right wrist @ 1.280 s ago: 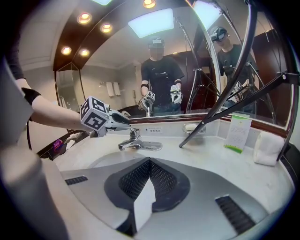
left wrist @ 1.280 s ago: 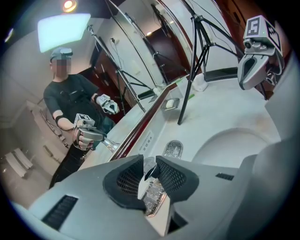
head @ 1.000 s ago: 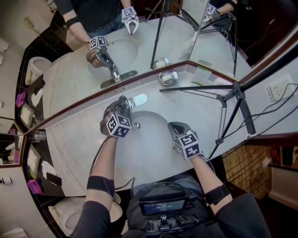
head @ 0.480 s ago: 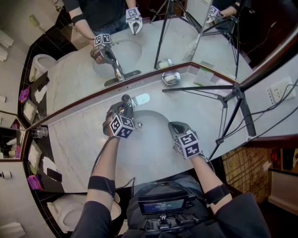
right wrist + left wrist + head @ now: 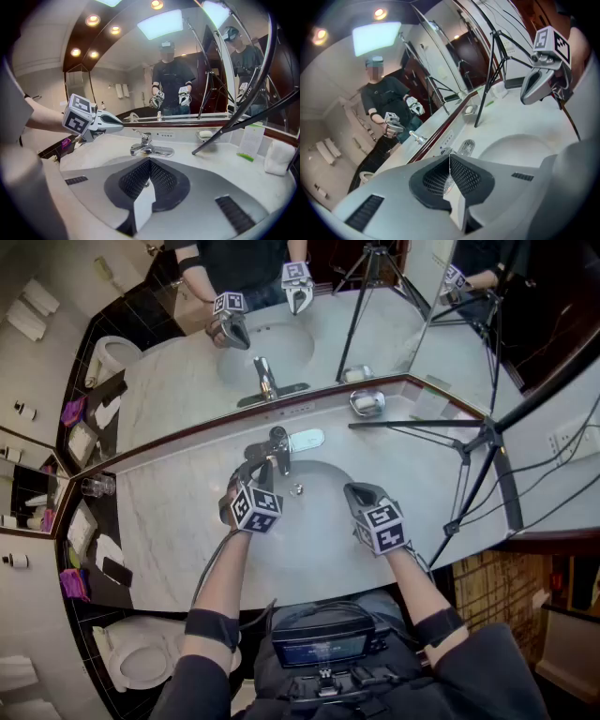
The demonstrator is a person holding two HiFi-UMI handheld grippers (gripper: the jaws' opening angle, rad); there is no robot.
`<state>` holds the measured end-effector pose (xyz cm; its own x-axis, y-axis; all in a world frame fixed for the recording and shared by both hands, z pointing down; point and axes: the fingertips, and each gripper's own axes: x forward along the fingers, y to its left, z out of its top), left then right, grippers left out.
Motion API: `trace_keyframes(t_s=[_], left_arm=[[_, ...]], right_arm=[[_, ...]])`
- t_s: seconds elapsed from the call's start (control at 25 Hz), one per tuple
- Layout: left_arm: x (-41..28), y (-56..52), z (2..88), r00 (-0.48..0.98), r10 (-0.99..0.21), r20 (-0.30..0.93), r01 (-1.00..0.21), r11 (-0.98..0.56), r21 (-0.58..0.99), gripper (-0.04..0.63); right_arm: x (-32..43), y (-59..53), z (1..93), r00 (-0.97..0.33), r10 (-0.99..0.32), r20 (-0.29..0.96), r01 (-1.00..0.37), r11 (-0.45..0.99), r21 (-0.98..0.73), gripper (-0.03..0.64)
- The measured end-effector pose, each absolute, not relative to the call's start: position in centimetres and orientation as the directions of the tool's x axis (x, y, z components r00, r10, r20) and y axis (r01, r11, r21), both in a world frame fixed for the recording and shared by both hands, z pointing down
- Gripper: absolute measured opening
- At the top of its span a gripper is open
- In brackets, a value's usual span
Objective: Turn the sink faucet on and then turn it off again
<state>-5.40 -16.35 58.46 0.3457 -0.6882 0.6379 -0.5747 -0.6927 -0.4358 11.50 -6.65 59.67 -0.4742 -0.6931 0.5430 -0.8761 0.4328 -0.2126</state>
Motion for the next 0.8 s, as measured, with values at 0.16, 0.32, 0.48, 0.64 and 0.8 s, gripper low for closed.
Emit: trace_keyframes(t_s=[0.16, 0.32, 0.48, 0.64, 0.8], left_arm=[[-7.1, -14.5, 56.5, 0.379, -0.697, 0.609, -0.687, -0.653, -0.319, 0.005], [-8.2, -12.7, 53.8, 0.443, -0.71, 0.548, -0.792, -0.596, -0.131, 0.005], [-10.5, -11.3, 52.7, 0.449, -0.741, 0.499, -0.852, -0.523, -0.009, 0.005], [-12.9, -9.5, 53.4, 0.43, -0.758, 0.491, -0.886, -0.458, 0.07, 0.004], [-14.0, -7.7, 54.0, 0.416, -0.755, 0.507, -0.902, -0.411, 0.13, 0.003]], right_arm=[[10.4, -7.0, 59.1, -0.489, -0.687, 0.537, -0.866, 0.458, -0.201, 0.018], [9.5, -7.3, 58.6, -0.497, -0.684, 0.533, -0.858, 0.479, -0.186, 0.018], [8.5, -7.2, 58.5, -0.504, -0.678, 0.535, -0.852, 0.492, -0.179, 0.018], [7.2, -6.8, 58.2, -0.512, -0.673, 0.535, -0.845, 0.505, -0.174, 0.018], [6.5, -6.6, 57.9, -0.519, -0.669, 0.532, -0.84, 0.513, -0.174, 0.018]])
